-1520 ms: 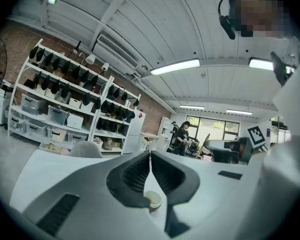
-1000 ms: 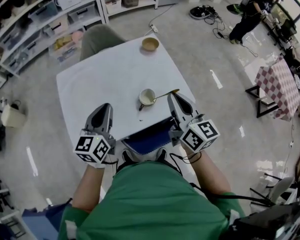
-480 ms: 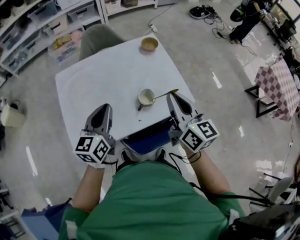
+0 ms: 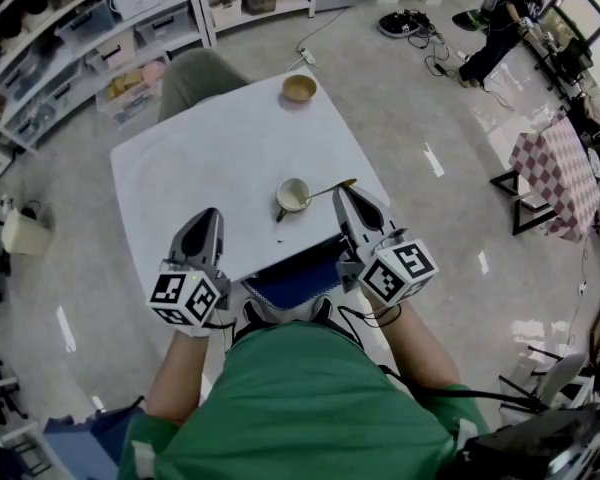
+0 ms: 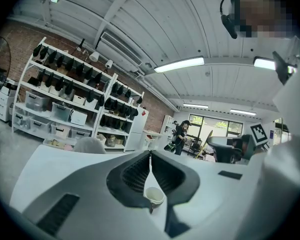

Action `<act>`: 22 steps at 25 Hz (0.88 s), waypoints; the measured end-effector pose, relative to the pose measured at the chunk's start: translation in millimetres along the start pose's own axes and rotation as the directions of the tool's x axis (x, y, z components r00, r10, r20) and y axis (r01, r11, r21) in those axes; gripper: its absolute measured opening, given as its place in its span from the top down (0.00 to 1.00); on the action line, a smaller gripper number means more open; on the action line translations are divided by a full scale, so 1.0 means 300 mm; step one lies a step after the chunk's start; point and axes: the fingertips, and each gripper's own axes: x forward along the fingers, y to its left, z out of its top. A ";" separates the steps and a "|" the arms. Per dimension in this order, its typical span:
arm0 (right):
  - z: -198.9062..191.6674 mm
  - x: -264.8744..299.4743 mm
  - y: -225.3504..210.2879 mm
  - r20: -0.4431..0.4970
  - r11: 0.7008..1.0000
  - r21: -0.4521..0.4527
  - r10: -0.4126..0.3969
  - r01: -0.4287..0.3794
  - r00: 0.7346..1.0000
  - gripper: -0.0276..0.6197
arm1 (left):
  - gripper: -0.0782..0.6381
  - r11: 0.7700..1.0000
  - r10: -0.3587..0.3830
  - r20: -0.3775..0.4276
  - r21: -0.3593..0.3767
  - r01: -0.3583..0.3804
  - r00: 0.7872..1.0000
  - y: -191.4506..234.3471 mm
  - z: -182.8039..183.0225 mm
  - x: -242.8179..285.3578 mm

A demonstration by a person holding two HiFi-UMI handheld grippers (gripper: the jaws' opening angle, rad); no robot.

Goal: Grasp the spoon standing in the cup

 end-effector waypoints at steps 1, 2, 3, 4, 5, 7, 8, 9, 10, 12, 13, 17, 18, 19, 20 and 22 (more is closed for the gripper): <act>0.000 0.000 0.000 -0.001 1.000 0.000 -0.002 0.002 1.000 0.91 | 0.86 1.000 0.000 0.000 0.000 0.000 1.000 0.002 0.001 0.000; 0.001 0.000 0.000 -0.001 1.000 0.000 -0.003 0.003 1.000 0.91 | 0.86 1.000 0.001 0.000 0.000 -0.001 1.000 0.003 0.002 0.000; 0.002 -0.001 0.001 0.001 1.000 0.000 -0.003 0.003 1.000 0.91 | 0.86 1.000 0.001 0.000 0.001 -0.001 1.000 0.004 0.002 0.000; 0.002 -0.001 0.001 0.003 1.000 0.001 -0.001 0.001 1.000 0.91 | 0.86 1.000 0.002 0.001 0.002 -0.002 1.000 0.004 0.002 0.000; 0.001 -0.001 0.000 0.005 1.000 0.001 0.000 0.000 1.000 0.91 | 0.86 1.000 0.004 0.001 0.002 -0.004 1.000 0.006 0.000 0.000; -0.002 0.001 -0.003 0.004 1.000 0.002 -0.001 0.001 1.000 0.91 | 0.86 1.000 0.005 0.003 0.001 -0.005 1.000 0.009 -0.001 0.005; -0.003 0.003 -0.005 0.001 1.000 0.002 -0.003 0.003 1.000 0.91 | 0.86 1.000 0.006 0.002 -0.001 -0.006 1.000 0.010 -0.001 0.007; -0.005 0.003 -0.006 -0.002 1.000 0.003 -0.006 0.006 1.000 0.91 | 0.86 1.000 0.006 0.001 -0.004 -0.006 1.000 0.011 -0.002 0.007; -0.005 0.003 -0.006 -0.005 1.000 0.004 -0.009 0.009 1.000 0.91 | 0.86 1.000 0.007 -0.002 -0.005 -0.007 1.000 0.011 -0.003 0.004; -0.007 -0.001 -0.004 -0.008 1.000 0.004 -0.011 0.011 1.000 0.91 | 0.86 1.000 0.007 -0.005 -0.005 -0.007 1.000 0.011 -0.006 -0.002; -0.007 -0.002 -0.003 -0.006 1.000 0.003 -0.010 0.010 1.000 0.91 | 0.86 1.000 0.007 -0.004 -0.005 -0.007 1.000 0.012 -0.007 -0.003; -0.006 0.011 -0.003 -0.002 1.000 -0.003 -0.003 0.003 1.000 0.91 | 0.86 1.000 0.007 0.000 -0.005 -0.007 1.000 0.019 -0.006 0.005; -0.006 0.014 -0.002 -0.003 1.000 -0.002 -0.003 0.003 1.000 0.91 | 0.86 1.000 0.006 -0.001 -0.006 -0.006 1.000 0.021 -0.006 0.006; -0.007 0.018 -0.004 -0.005 1.000 -0.002 -0.006 0.006 1.000 0.91 | 0.86 1.000 0.006 -0.002 -0.007 -0.006 1.000 0.024 -0.005 0.009; -0.008 0.021 -0.007 -0.006 1.000 -0.002 -0.010 0.010 1.000 0.91 | 0.86 1.000 0.005 -0.003 -0.008 -0.005 1.000 0.027 -0.004 0.012; -0.012 0.028 -0.011 -0.007 1.000 -0.001 -0.016 0.016 1.000 0.91 | 0.86 1.000 0.003 -0.004 -0.008 -0.003 1.000 0.034 -0.005 0.018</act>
